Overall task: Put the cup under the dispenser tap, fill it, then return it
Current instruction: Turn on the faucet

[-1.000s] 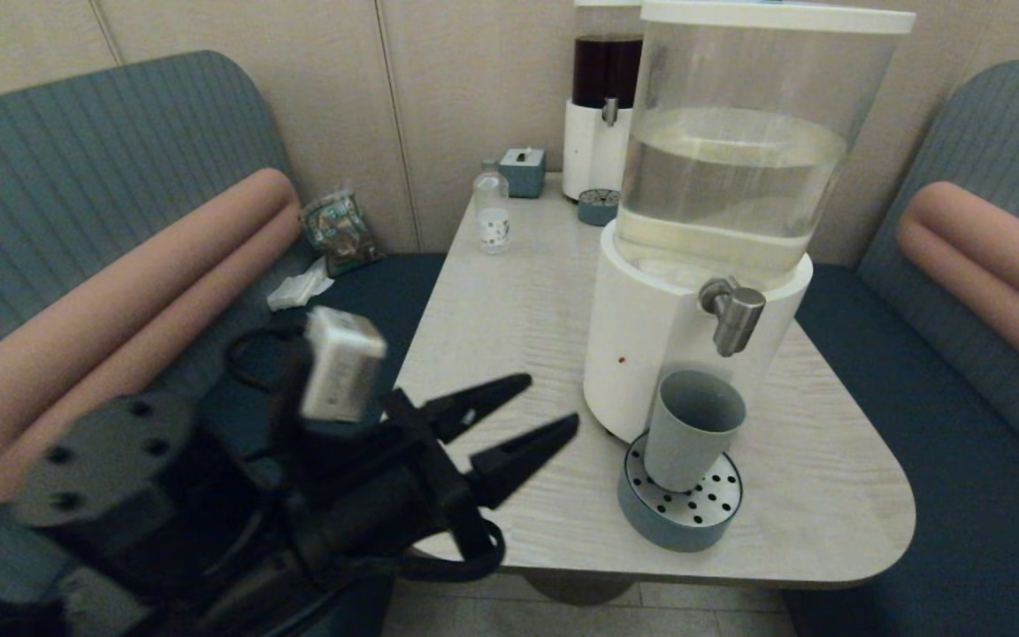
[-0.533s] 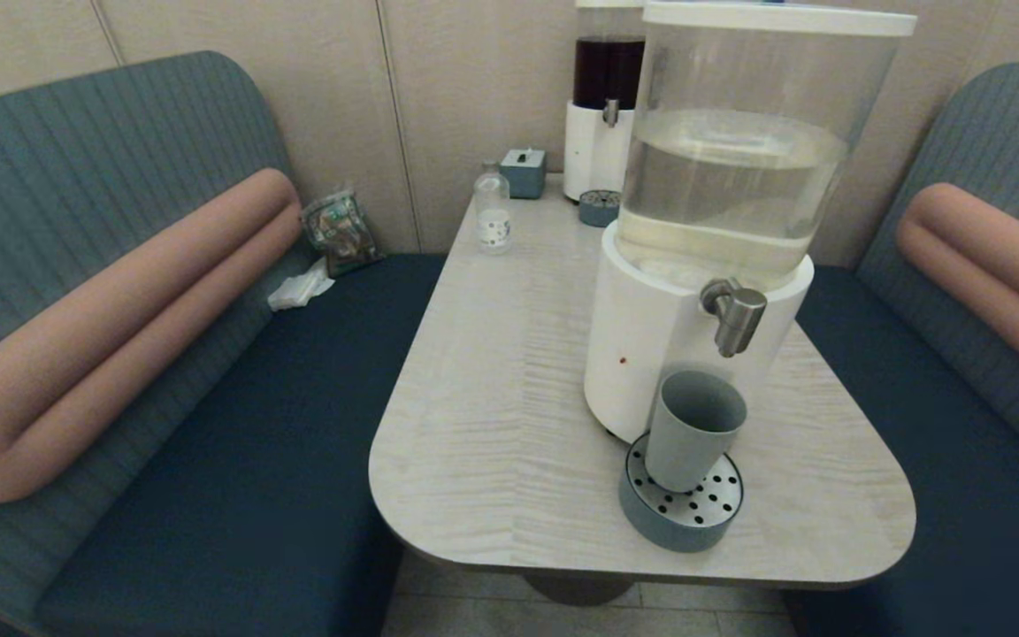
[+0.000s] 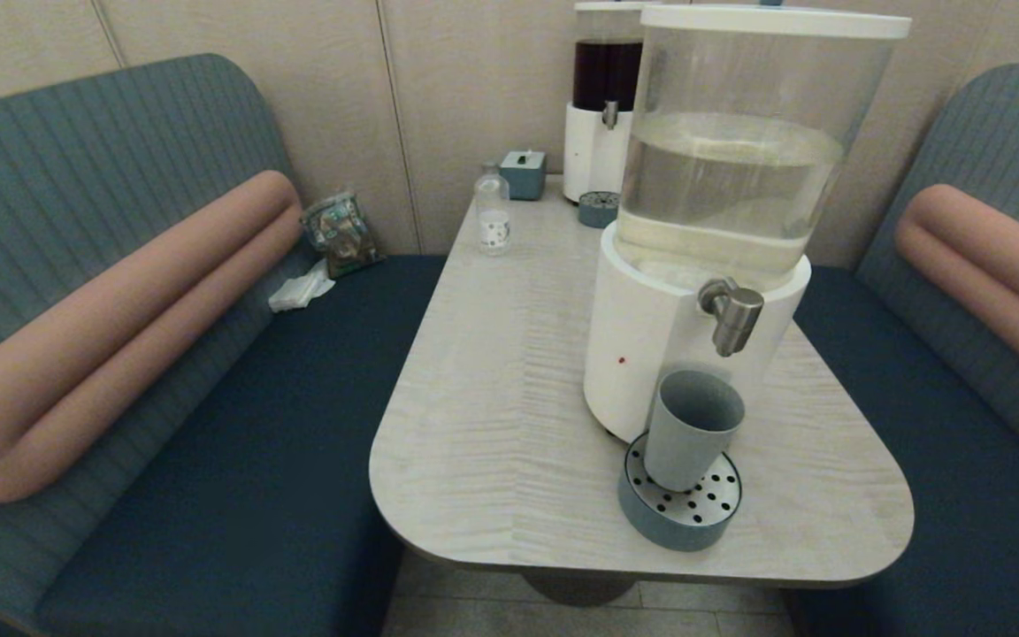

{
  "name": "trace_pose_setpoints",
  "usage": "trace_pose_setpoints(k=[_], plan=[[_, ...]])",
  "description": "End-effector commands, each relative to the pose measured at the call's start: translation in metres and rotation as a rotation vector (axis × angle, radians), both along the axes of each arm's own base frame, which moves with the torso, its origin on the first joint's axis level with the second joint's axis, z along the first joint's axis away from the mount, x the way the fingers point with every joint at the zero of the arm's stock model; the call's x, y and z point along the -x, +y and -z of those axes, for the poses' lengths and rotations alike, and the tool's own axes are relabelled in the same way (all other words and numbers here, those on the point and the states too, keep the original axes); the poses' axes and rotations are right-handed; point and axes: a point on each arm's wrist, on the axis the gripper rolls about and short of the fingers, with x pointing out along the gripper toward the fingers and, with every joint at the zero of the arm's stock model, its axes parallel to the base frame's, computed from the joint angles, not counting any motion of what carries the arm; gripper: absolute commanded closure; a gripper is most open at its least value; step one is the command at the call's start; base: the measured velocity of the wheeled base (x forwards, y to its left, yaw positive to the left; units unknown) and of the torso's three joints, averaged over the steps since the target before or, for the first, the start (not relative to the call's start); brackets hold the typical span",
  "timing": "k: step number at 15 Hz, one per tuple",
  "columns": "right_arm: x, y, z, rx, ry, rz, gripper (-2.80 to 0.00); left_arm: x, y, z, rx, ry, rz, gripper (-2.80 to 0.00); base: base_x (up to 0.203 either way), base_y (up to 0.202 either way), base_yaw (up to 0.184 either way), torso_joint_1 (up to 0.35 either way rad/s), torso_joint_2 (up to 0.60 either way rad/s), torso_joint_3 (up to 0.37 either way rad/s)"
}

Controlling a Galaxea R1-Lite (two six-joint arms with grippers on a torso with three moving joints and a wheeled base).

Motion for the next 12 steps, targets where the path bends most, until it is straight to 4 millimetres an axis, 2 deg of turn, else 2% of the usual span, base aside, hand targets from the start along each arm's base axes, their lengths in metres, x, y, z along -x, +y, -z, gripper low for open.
trace_pose_setpoints(k=[1, 4, 7, 9, 12], plan=[[0.0, 0.0, 0.0, 0.001, 0.0, -0.001, 0.0, 0.009, -0.001, 0.026, -0.009, 0.049, -0.005, 0.0, 0.0, 0.0, 0.0, 0.0, 0.0, 0.0], [0.0, 0.0, 0.0, 0.001, 0.0, 0.0, 0.0, -0.004, 0.0, 0.069, -0.086, 0.314, -0.061, 0.0, 0.0, 0.0, 0.0, 0.0, 0.0, 0.0], [0.0, 0.0, 0.0, 0.001, 0.0, -0.001, 0.0, -0.011, 0.003, 0.098, -0.11, 0.604, -0.192, 0.0, 0.0, 0.0, 0.0, 0.0, 0.0, 0.0], [0.0, 0.0, 0.0, 0.001, 0.0, -0.001, 0.0, -0.011, 0.003, 0.107, -0.099, 0.694, -0.214, 0.0, 0.0, 0.0, 0.0, 0.0, 0.0, 0.0], [0.0, 0.0, 0.0, 0.001, 0.0, 0.0, 0.0, -0.011, 0.003, 0.107, -0.086, 0.694, -0.211, 0.0, 0.0, 0.0, 0.0, 0.0, 0.0, 0.0]])
